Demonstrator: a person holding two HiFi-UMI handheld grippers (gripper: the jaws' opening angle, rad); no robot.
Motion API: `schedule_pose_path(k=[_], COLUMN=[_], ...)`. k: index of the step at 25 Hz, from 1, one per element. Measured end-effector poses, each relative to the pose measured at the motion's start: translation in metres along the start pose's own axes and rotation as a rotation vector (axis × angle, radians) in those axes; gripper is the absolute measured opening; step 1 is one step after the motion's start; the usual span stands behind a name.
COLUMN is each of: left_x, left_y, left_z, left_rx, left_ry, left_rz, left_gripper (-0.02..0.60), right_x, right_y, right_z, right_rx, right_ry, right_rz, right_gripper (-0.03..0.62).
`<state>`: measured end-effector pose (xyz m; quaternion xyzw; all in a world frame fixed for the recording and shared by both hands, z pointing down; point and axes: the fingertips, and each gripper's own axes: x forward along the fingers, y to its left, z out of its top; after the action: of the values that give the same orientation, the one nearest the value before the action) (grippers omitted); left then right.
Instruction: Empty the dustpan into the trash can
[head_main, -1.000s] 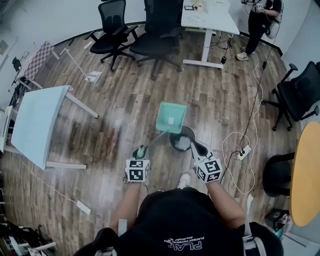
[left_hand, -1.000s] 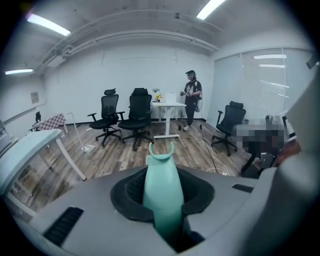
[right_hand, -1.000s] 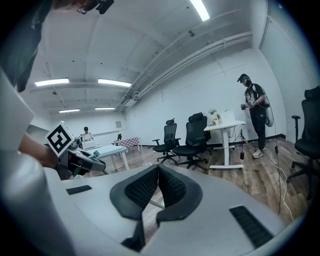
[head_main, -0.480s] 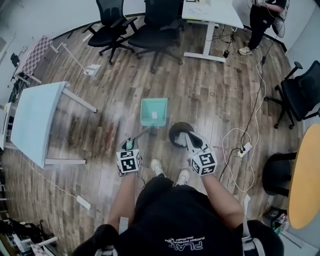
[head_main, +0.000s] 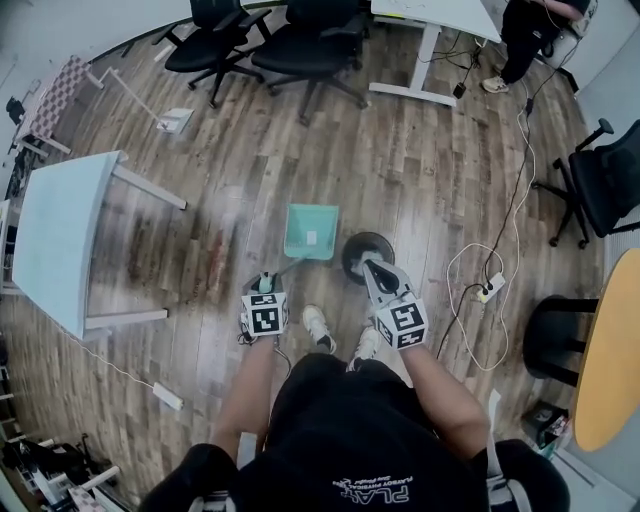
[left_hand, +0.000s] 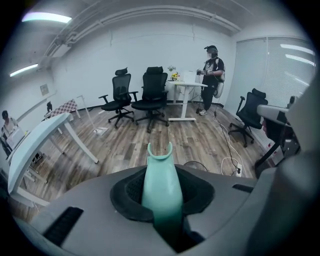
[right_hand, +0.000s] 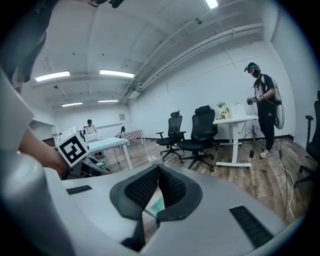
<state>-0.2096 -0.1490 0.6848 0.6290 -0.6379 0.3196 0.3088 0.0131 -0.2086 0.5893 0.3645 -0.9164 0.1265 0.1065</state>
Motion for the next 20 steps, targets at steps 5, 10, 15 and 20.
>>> schedule_pose_path(k=[5, 10, 15, 20], left_x=[0.030, 0.060, 0.086, 0.107], left_y=[0.001, -0.001, -0.001, -0.003], left_z=[-0.018, -0.036, -0.056, -0.061], left_rx=[0.011, 0.005, 0.001, 0.013], left_ry=[0.054, 0.104, 0.126, 0.153], left_rz=[-0.019, -0.035, -0.054, -0.063], left_gripper=[0.098, 0.098, 0.098, 0.098], right_x=[0.019, 0.031, 0.037, 0.038], right_y=[0.003, 0.005, 0.011, 0.009], right_z=[-0.017, -0.038, -0.063, -0.088], right_rx=[-0.005, -0.010, -0.014, -0.023], right_ry=[0.053, 0.107, 0.160, 0.219], right_rz=[0.013, 0.032, 0.051, 0.043], right_gripper=[0.023, 0.023, 0.023, 0.023])
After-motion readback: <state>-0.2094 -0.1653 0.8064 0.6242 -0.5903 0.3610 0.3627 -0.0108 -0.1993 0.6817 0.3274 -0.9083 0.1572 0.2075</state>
